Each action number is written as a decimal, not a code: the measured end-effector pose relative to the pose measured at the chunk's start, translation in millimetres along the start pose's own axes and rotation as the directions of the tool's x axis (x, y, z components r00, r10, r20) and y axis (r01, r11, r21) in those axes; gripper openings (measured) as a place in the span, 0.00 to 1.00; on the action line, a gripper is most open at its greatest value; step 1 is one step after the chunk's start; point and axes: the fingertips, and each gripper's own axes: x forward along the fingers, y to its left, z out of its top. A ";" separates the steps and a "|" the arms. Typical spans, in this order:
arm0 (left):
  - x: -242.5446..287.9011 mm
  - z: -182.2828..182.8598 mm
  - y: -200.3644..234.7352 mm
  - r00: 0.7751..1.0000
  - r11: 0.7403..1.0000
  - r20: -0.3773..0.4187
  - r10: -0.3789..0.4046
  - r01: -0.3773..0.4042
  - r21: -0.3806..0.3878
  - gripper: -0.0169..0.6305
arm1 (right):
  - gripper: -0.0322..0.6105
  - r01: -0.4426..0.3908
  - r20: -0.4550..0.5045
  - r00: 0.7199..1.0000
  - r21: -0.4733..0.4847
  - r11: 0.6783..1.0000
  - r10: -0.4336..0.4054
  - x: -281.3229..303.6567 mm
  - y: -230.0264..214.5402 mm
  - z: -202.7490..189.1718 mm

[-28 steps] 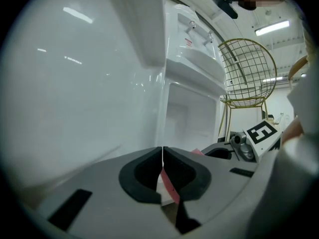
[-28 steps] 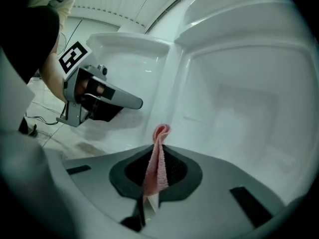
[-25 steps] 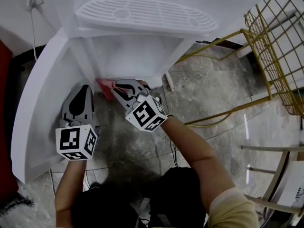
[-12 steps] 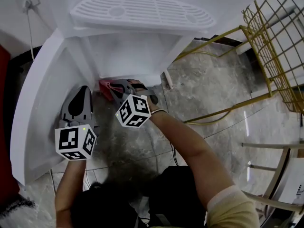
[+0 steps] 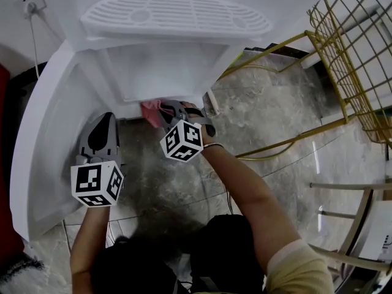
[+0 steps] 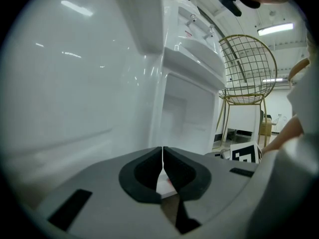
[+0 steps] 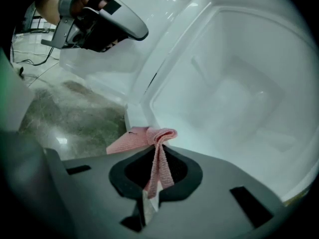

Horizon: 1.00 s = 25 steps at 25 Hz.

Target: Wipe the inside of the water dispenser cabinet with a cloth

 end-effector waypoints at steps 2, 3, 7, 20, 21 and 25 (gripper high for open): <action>0.3 -0.8 -0.3 1.000 1.000 -0.004 -0.002 0.002 0.000 0.05 | 0.09 0.012 -0.009 1.000 0.033 0.999 -0.012 -3.5 -7.2 -7.8; 0.4 -1.0 -0.3 1.000 1.000 -0.006 -0.003 0.003 0.002 0.05 | 0.09 0.018 -0.014 1.000 0.044 0.999 -0.018 -5.3 -10.7 -11.2; 0.5 -4.3 -0.1 1.000 1.000 -0.018 -0.007 0.007 0.011 0.05 | 0.09 0.037 -0.034 0.999 0.061 0.997 -0.035 -12.4 -21.7 -23.3; 10.7 -19.8 -12.1 0.996 1.000 -0.081 -0.024 0.026 0.017 0.05 | 0.09 0.067 -0.078 0.995 0.073 0.995 -0.061 -30.0 -37.1 -45.6; 11.3 -20.6 -13.0 0.996 1.000 -0.086 -0.026 0.027 0.016 0.05 | 0.09 0.070 -0.082 0.995 0.071 0.995 -0.064 -31.2 -38.3 -46.9; 13.4 -24.7 -18.2 0.994 0.999 -0.104 -0.035 0.036 0.012 0.05 | 0.09 0.084 -0.112 0.991 0.073 0.994 -0.076 -35.6 -42.6 -57.0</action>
